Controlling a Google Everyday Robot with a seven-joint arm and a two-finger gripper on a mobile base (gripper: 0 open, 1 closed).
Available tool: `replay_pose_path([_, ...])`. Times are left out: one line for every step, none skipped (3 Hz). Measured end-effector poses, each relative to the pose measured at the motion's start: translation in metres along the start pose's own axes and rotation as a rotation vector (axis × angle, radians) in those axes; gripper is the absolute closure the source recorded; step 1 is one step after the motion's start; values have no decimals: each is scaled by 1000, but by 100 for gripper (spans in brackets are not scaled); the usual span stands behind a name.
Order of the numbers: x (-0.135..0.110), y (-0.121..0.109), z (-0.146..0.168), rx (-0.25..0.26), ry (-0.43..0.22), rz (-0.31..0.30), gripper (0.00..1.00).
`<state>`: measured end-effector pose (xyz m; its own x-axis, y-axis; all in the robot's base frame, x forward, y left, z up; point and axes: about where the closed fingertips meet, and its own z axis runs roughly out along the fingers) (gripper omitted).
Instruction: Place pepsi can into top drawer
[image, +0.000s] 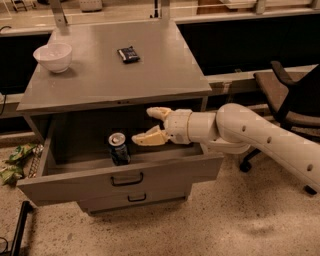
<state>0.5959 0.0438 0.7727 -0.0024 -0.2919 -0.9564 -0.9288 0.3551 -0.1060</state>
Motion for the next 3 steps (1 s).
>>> replay_pose_path([-48, -11, -16, 53, -13, -39, 57])
replay_pose_path([-52, -10, -15, 51, -15, -46, 52])
replay_pose_path([-53, -8, -14, 48, -15, -47, 28])
